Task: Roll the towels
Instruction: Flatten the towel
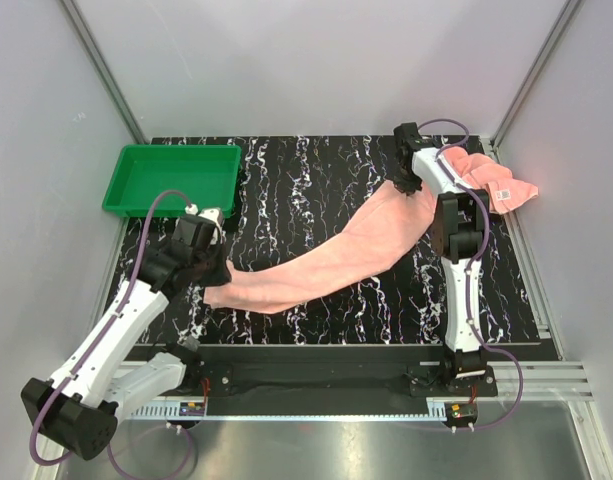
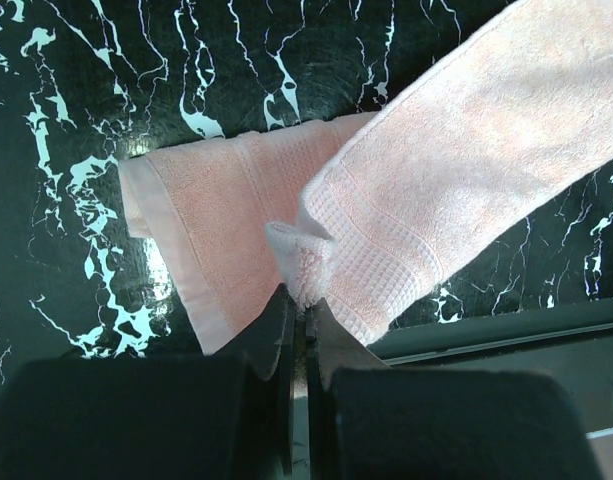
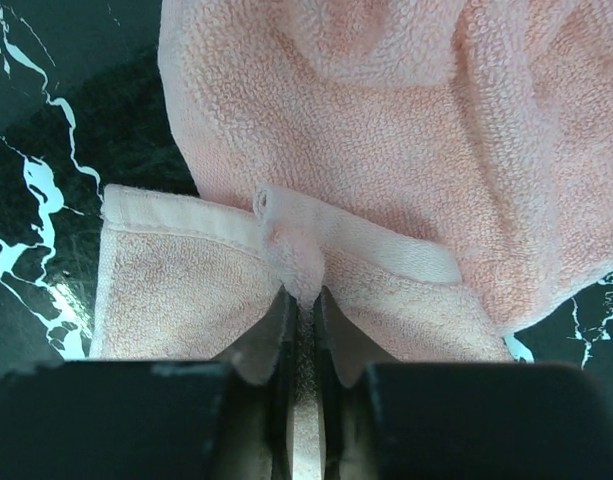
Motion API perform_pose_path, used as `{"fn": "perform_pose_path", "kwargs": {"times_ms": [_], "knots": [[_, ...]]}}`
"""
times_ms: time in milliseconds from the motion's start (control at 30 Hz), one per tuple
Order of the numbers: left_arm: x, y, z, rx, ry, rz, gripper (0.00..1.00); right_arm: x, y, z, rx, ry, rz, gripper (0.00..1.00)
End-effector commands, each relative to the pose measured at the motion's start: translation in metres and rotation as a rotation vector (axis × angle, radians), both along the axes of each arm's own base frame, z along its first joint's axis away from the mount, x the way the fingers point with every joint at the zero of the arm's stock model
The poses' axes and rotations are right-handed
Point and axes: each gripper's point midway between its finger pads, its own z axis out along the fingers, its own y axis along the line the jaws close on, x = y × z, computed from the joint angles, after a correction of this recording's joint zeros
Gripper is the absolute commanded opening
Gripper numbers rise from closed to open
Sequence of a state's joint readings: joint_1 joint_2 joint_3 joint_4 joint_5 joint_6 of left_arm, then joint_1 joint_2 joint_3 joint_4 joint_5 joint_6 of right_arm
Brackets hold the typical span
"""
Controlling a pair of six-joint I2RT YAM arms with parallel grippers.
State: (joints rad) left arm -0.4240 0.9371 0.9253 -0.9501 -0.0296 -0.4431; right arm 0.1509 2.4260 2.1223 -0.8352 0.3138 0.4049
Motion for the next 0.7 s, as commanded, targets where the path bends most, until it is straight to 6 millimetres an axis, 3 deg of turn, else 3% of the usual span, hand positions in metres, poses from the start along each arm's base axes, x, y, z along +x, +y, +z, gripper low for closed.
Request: {"fn": "perform_pose_path", "kwargs": {"times_ms": [0, 233, 333, 367, 400, 467, 500, 533, 600, 633, 667], "knots": [[0.003, -0.004, 0.003, -0.021, -0.021, -0.004, 0.00, 0.004, -0.001, 0.051, -0.009, -0.099, -0.013, 0.09], [0.004, 0.000, 0.011, -0.004, -0.038, -0.001, 0.00, -0.025, -0.012, 0.103, -0.064, -0.136, -0.028, 0.09], [0.006, 0.000, 0.025, -0.008, -0.067, 0.001, 0.00, -0.041, -0.015, 0.123, -0.066, -0.168, -0.031, 0.10], [0.008, 0.000, 0.032, -0.016, -0.085, 0.003, 0.00, -0.048, -0.017, 0.119, -0.071, -0.156, -0.033, 0.11], [0.009, -0.001, 0.035, -0.021, -0.091, 0.003, 0.00, -0.053, -0.019, 0.129, -0.072, -0.173, -0.036, 0.13], [0.008, -0.002, 0.038, -0.030, -0.093, 0.003, 0.00, -0.058, -0.018, 0.125, -0.068, -0.172, -0.029, 0.25], [0.008, -0.002, 0.040, -0.034, -0.096, 0.001, 0.00, -0.066, -0.018, 0.117, -0.068, -0.149, -0.024, 0.35], [0.007, -0.003, 0.041, -0.040, -0.095, 0.000, 0.00, -0.070, -0.017, 0.110, -0.059, -0.130, -0.016, 0.35], [0.004, -0.003, 0.041, -0.045, -0.092, 0.001, 0.00, -0.081, -0.016, 0.094, -0.049, -0.084, -0.011, 0.29], [0.003, -0.002, 0.042, -0.048, -0.093, 0.004, 0.00, -0.085, -0.014, 0.089, -0.034, -0.075, -0.010, 0.05], [0.002, -0.002, 0.043, -0.050, -0.096, 0.005, 0.00, -0.086, -0.012, 0.086, -0.023, -0.077, -0.008, 0.00]]}}
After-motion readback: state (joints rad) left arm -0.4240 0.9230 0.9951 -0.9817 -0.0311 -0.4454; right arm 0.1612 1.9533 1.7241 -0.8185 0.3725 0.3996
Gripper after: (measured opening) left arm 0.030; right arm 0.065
